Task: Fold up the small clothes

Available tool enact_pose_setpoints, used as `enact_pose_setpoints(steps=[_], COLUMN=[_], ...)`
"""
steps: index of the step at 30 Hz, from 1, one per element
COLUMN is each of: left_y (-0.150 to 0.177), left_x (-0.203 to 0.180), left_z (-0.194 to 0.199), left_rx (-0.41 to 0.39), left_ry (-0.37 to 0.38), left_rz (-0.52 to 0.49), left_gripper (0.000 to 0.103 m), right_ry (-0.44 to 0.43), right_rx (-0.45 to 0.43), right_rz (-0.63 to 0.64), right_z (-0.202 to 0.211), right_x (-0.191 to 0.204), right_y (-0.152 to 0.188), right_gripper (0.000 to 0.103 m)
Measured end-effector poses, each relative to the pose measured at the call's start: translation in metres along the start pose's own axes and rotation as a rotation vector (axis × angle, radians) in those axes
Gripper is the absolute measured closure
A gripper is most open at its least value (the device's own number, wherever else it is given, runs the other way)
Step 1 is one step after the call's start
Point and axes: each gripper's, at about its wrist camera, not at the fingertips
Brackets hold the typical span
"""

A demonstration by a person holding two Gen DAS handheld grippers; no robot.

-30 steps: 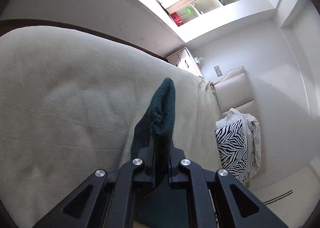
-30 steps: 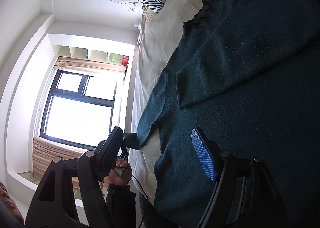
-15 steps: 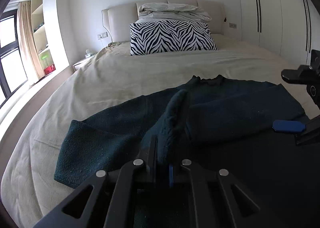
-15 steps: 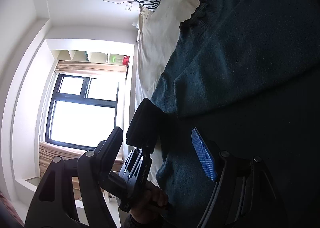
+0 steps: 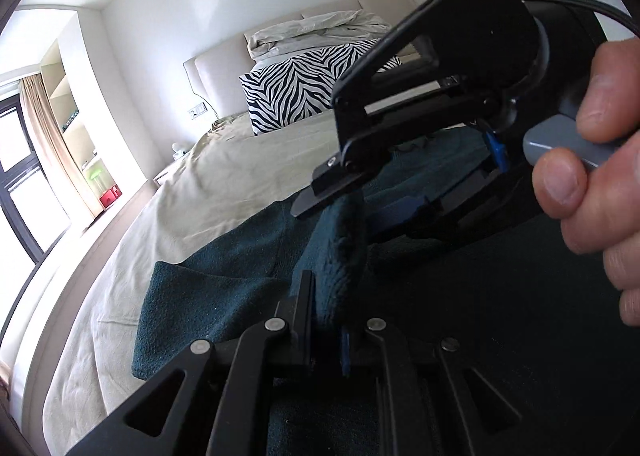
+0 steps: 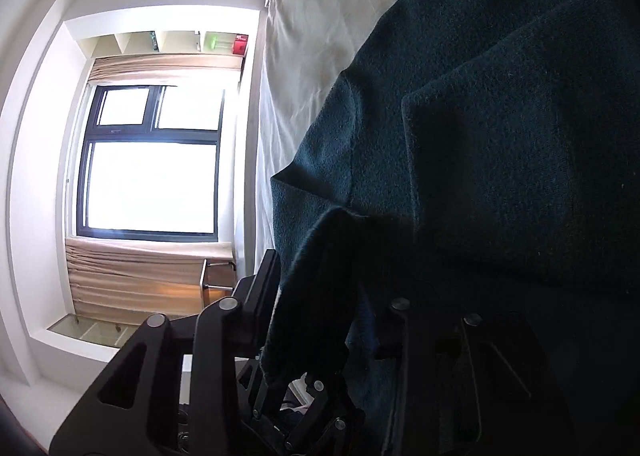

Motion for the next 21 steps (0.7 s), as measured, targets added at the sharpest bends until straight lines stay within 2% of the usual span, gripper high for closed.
enact_pose_setpoints(steps=[1, 2, 3, 4, 5, 6, 7, 8, 12, 14, 16, 21], left_y=[0.0, -0.001, 0.0, 0.0, 0.0, 0.0, 0.0, 0.0, 0.003, 0.007, 0.013, 0.033], left_x=[0.001, 0.001, 0.0, 0.002, 0.002, 0.004, 0.006, 0.008, 0.027, 0.04, 0.055, 0.093], left_z=[0.001, 0.0, 0.004, 0.006, 0.008, 0.014, 0.02, 0.026, 0.035, 0.034, 0.029, 0.008], left_rx=[-0.003, -0.004, -0.01, -0.018, -0.027, -0.047, -0.071, -0.087, -0.079, -0.058, -0.025, 0.055], left_ry=[0.005, 0.011, 0.023, 0.039, 0.055, 0.07, 0.081, 0.092, 0.162, 0.201, 0.24, 0.316], left_rz=[0.003, 0.008, 0.015, 0.026, 0.04, 0.054, 0.071, 0.094, 0.227, 0.308, 0.39, 0.586], left_gripper=[0.088, 0.086, 0.078, 0.064, 0.055, 0.039, 0.029, 0.028, 0.028, 0.032, 0.043, 0.062], right_ry=[0.016, 0.036, 0.061, 0.079, 0.09, 0.103, 0.117, 0.13, 0.194, 0.216, 0.247, 0.306], right_rx=[-0.002, -0.007, -0.015, -0.029, -0.045, -0.065, -0.087, -0.11, -0.193, -0.23, -0.26, -0.303], right_rz=[0.018, 0.041, 0.062, 0.084, 0.106, 0.129, 0.149, 0.166, 0.181, 0.165, 0.15, 0.076], right_z=[-0.001, 0.001, 0.004, 0.01, 0.016, 0.022, 0.032, 0.043, 0.098, 0.123, 0.146, 0.185], right_x=[0.002, 0.005, 0.009, 0.011, 0.016, 0.021, 0.025, 0.028, 0.027, 0.019, 0.008, -0.033], right_y=[0.0, 0.0, 0.001, 0.001, 0.001, -0.001, -0.002, -0.004, -0.02, -0.029, -0.039, -0.058], right_gripper=[0.083, 0.095, 0.096, 0.096, 0.096, 0.096, 0.096, 0.096, 0.096, 0.096, 0.096, 0.096])
Point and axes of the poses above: each gripper's, at about its wrist camera, not at the fingertips, and z roughly against the way its jaws point, x to its left, y to its underside, and after that the axes turned 4 degrees about -z, right-handed
